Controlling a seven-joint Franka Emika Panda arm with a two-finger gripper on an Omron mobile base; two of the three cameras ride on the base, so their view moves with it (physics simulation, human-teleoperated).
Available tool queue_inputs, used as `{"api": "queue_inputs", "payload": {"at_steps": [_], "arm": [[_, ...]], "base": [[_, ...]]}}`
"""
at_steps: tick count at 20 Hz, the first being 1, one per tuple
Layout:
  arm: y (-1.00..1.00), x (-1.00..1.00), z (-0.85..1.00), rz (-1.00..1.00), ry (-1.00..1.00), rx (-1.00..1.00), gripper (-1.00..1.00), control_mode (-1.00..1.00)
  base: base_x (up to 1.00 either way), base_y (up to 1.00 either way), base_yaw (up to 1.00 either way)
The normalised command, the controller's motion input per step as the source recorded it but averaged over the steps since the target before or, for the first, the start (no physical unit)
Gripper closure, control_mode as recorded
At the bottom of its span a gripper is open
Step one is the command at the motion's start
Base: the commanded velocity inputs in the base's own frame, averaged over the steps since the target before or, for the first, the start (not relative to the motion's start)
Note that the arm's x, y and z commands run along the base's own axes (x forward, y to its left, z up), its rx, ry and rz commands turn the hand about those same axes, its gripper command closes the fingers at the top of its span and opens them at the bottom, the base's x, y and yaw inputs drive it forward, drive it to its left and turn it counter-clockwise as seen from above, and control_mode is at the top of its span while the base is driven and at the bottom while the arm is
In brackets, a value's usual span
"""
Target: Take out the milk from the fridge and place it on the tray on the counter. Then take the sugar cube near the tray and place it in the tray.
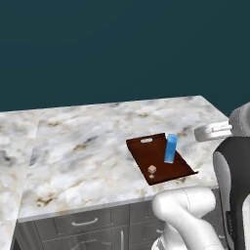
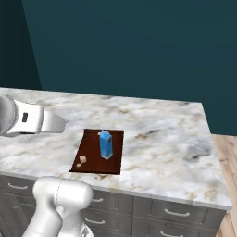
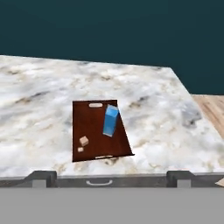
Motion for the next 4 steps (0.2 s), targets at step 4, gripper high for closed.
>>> {"api": "queue_inputs", "payload": {"at_steps": [4], "arm": [[-0.08, -0.6, 0.72, -0.02, -0.02, 0.06, -1.0, -1.0]], "base": [[0.0, 0.0, 0.0]]}}
